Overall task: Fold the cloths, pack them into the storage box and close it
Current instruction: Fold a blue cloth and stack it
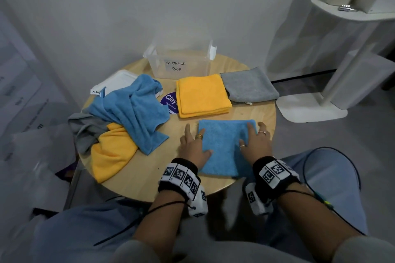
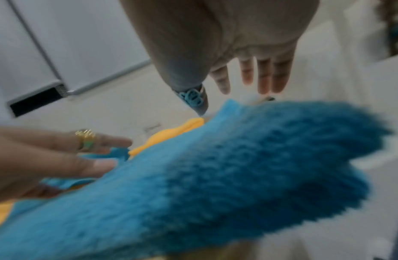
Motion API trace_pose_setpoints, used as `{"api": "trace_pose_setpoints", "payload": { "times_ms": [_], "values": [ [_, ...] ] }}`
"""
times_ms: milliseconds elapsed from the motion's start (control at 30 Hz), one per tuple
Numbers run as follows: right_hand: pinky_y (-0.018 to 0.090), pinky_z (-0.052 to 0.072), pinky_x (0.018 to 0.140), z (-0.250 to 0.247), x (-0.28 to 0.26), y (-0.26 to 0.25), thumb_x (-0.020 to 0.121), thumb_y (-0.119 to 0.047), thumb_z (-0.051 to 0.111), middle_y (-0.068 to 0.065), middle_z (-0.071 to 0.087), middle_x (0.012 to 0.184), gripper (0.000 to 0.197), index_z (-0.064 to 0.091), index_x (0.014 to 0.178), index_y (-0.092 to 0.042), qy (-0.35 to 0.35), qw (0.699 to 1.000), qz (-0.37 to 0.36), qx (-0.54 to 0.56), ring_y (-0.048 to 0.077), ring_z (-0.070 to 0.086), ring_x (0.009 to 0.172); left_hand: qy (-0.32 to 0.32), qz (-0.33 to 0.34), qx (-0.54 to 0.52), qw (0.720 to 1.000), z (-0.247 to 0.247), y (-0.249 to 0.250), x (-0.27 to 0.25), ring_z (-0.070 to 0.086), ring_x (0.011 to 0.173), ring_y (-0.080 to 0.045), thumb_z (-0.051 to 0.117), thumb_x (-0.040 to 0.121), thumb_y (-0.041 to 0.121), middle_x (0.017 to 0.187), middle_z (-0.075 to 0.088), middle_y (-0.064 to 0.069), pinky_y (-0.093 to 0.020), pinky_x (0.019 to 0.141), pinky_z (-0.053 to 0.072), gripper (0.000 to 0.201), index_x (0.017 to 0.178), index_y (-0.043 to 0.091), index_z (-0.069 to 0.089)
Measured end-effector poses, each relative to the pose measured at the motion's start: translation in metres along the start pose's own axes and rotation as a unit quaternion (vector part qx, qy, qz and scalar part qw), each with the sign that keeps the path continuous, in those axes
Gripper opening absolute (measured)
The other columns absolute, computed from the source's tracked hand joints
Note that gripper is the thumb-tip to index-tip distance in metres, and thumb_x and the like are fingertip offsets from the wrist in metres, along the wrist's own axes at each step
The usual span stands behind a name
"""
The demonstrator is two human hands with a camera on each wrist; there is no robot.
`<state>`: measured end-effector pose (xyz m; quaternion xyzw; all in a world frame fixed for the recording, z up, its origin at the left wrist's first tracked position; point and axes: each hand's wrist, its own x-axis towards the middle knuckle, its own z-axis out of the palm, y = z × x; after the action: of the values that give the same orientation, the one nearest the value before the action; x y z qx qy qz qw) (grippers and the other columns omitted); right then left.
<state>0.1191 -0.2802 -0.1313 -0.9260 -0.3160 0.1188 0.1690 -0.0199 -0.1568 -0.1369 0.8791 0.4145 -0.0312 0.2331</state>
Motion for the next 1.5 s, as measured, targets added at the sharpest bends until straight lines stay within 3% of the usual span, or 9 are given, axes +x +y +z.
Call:
{"api": "trace_pose_setpoints", "payload": {
  "times_ms": [233, 433, 700, 900, 1067, 1200, 1333, 1400, 1500],
  "values": [
    [0.074, 0.002, 0.102, 0.045, -0.002, -0.064, 0.081, -0.076, 0.03, -0.009, -0.034, 0.15, 0.076, -0.012, 0.141, -0.054, -0.277, 0.947, -0.105, -0.127, 0.038, -0.026, 0.139, 0.129, -0.191, 0.045, 0.972, -0.078, -0.082, 0.025, 0.021, 0.135, -0.038, 0.055, 0.09, 0.031, 0.154, 0.002, -0.013, -0.046, 0.109, 0.031, 0.051, 0.138, 0.031, 0.039],
    [0.078, -0.003, 0.098, 0.052, 0.02, -0.058, 0.073, -0.086, 0.022, -0.012, -0.037, 0.148, 0.08, -0.022, 0.135, -0.058, -0.27, 0.945, -0.088, -0.162, 0.037, -0.033, 0.137, 0.036, -0.212, 0.136, 0.967, -0.067, -0.121, 0.049, 0.033, 0.129, -0.036, 0.06, 0.087, 0.039, 0.152, 0.001, -0.016, -0.035, 0.109, 0.031, 0.056, 0.137, 0.029, 0.038],
    [0.077, -0.002, 0.099, 0.045, 0.043, -0.046, 0.072, -0.086, 0.023, -0.011, -0.037, 0.148, 0.081, -0.023, 0.134, -0.058, -0.283, 0.94, -0.09, -0.167, 0.037, -0.032, 0.137, 0.2, -0.165, -0.032, 0.965, -0.071, -0.122, 0.054, 0.044, 0.11, -0.032, 0.05, 0.092, 0.008, 0.137, 0.029, -0.015, -0.033, 0.101, 0.034, 0.017, 0.102, 0.002, 0.062],
    [0.059, 0.009, 0.112, 0.015, 0.039, -0.1, 0.093, -0.047, 0.045, 0.001, -0.002, 0.159, 0.063, 0.02, 0.147, -0.027, -0.068, 0.982, -0.175, 0.008, 0.027, 0.0, 0.146, 0.245, -0.061, -0.248, 0.935, -0.155, -0.089, 0.039, 0.051, 0.103, -0.022, 0.045, 0.095, 0.004, 0.108, 0.052, -0.009, -0.027, 0.091, 0.036, 0.022, 0.116, 0.002, 0.051],
    [0.024, 0.017, 0.109, -0.051, 0.037, -0.184, 0.086, -0.029, 0.065, 0.006, 0.027, 0.15, 0.06, 0.039, 0.139, -0.016, -0.001, 0.896, -0.343, 0.281, 0.015, 0.023, 0.139, 0.155, 0.047, -0.405, 0.9, -0.206, -0.062, 0.002, 0.062, 0.084, -0.023, 0.037, 0.1, 0.012, 0.087, 0.06, -0.014, -0.043, 0.085, 0.055, 0.014, 0.098, 0.022, 0.046],
    [0.021, 0.04, 0.086, -0.08, 0.023, -0.209, 0.092, -0.02, 0.058, 0.007, 0.063, 0.103, 0.02, 0.067, 0.106, -0.01, 0.005, 0.875, -0.402, 0.271, 0.017, 0.055, 0.098, 0.173, 0.076, -0.468, 0.863, -0.225, -0.045, -0.028, 0.061, 0.067, -0.01, 0.036, 0.102, 0.014, 0.08, 0.06, -0.003, -0.025, 0.06, 0.053, 0.01, 0.096, 0.019, 0.043],
    [0.027, 0.035, 0.065, -0.094, 0.01, -0.203, 0.093, -0.017, 0.054, 0.002, 0.057, 0.071, 0.02, 0.066, 0.078, -0.011, 0.034, 0.887, -0.369, 0.274, 0.018, 0.052, 0.074, 0.217, 0.072, -0.499, 0.836, -0.235, -0.044, -0.047, 0.058, 0.096, -0.023, 0.042, 0.097, 0.042, 0.101, 0.058, -0.006, -0.041, 0.088, 0.048, 0.018, 0.098, 0.025, 0.047],
    [0.03, 0.036, 0.063, -0.103, 0.005, -0.197, 0.093, -0.021, 0.054, 0.002, 0.058, 0.068, 0.02, 0.064, 0.077, -0.015, 0.051, 0.898, -0.361, 0.247, 0.02, 0.053, 0.073, 0.231, 0.067, -0.447, 0.862, -0.235, -0.04, -0.057, 0.063, 0.094, -0.02, 0.059, 0.081, 0.06, 0.098, 0.062, -0.002, -0.037, 0.088, 0.051, 0.043, 0.102, 0.024, 0.049],
    [0.035, 0.043, 0.068, -0.121, -0.003, -0.191, 0.092, -0.025, 0.055, 0.011, 0.066, 0.078, 0.02, 0.067, 0.085, -0.01, 0.095, 0.907, -0.364, 0.187, 0.029, 0.059, 0.08, 0.313, 0.049, -0.099, 0.943, -0.229, -0.036, -0.066, 0.061, 0.082, -0.021, 0.072, 0.072, 0.025, 0.083, 0.06, 0.002, -0.032, 0.066, 0.046, 0.043, 0.107, 0.022, 0.047]
  ]
}}
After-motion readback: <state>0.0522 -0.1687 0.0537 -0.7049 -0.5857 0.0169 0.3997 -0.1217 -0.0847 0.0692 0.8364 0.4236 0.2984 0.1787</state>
